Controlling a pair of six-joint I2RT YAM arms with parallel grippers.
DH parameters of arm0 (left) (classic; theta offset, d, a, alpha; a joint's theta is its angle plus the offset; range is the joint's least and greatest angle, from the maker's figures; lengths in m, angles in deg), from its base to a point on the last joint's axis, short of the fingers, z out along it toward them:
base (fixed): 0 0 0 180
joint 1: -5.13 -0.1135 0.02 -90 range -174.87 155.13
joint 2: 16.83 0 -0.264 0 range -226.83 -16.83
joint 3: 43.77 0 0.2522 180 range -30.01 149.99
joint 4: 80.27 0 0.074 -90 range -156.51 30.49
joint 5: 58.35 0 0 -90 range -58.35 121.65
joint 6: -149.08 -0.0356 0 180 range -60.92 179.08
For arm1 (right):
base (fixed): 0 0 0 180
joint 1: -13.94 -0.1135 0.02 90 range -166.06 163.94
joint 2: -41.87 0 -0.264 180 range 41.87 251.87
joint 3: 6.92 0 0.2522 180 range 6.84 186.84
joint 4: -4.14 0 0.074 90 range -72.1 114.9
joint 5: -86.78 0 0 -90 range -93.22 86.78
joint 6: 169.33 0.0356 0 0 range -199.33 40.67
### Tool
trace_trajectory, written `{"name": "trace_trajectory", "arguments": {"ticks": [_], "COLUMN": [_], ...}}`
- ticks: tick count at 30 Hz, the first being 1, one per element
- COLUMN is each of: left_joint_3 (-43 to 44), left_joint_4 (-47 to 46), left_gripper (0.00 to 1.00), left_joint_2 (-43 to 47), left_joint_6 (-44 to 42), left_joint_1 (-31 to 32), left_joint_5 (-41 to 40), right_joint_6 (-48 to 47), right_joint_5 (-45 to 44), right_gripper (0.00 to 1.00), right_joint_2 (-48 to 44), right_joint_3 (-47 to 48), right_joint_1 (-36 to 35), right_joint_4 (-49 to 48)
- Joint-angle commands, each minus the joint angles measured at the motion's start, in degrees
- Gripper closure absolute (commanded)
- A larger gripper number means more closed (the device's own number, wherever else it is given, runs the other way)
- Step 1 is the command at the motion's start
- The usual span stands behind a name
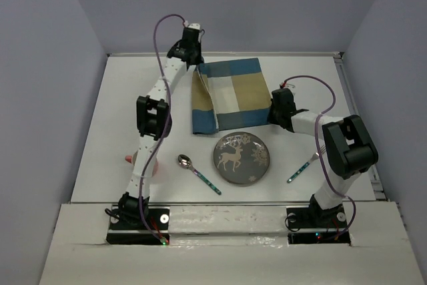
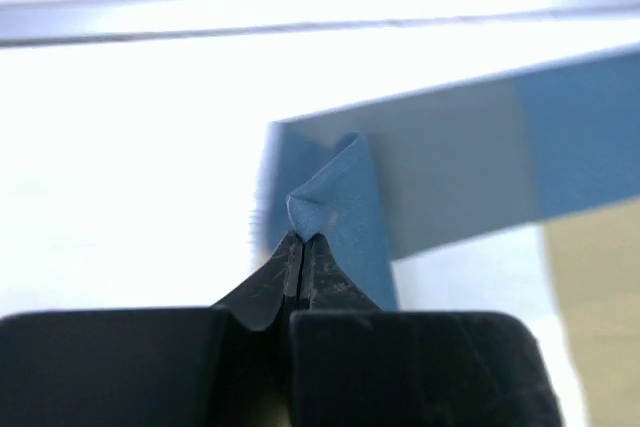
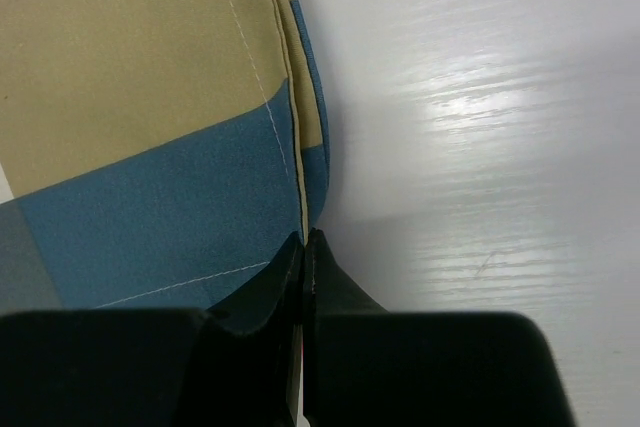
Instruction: Set the dinner table for one person
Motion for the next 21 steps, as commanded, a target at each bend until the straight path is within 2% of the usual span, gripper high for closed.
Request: {"name": "trace_trajectory", "arguments": {"ticks": [1,6,7,8,9,12,13,19,21], "left_joint_3": [-6.14,-14.13,-14.67,-14.94,-15.46,-19.57,-21.6,-37.05,-41.99], "left_joint_4": [-3.34,-7.99,-8.18,-8.27,-8.01,-8.52,-9.4,-11.52,-12.04], "left_gripper": [1.0,1.0,0.93,0.92,0.59,0.11,0.02,0.01,0.01], "left_joint_2": [12.05,15.66,15.84,15.66,15.57,17.5,19.94,29.78,32.78], "left_joint_6": [0.08,-0.71,-0.62,-0.45,-0.19,0.87,0.96,4.56,5.0], "left_joint_1": [-7.74,-13.79,-14.68,-15.47,-16.17,-17.67,-17.59,-16.89,-14.52], "left_joint_5": [-0.34,-1.49,-1.4,-1.23,-0.62,0.62,0.79,0.89,0.1], "right_joint_6": [0.36,1.07,1.24,1.24,1.42,1.51,1.42,1.33,1.33], "right_joint_5": [-3.47,-3.56,-3.12,-3.12,-2.51,-1.63,-1.45,-1.01,-0.4], "right_gripper": [1.0,1.0,1.0,1.0,1.0,1.0,1.0,1.0,1.0], "right_joint_2": [-2.67,-3.02,-3.02,-3.02,-2.85,-1.71,-1.44,-0.47,-0.47], "right_joint_3": [-0.17,0.27,0.27,0.27,0.62,1.84,2.28,3.43,3.26], "right_joint_1": [1.93,3.69,4.3,4.31,4.31,4.31,4.31,4.83,4.83], "right_joint_4": [-0.33,-0.5,-0.68,-0.76,-1.11,-1.38,-1.29,-1.38,-1.47]}}
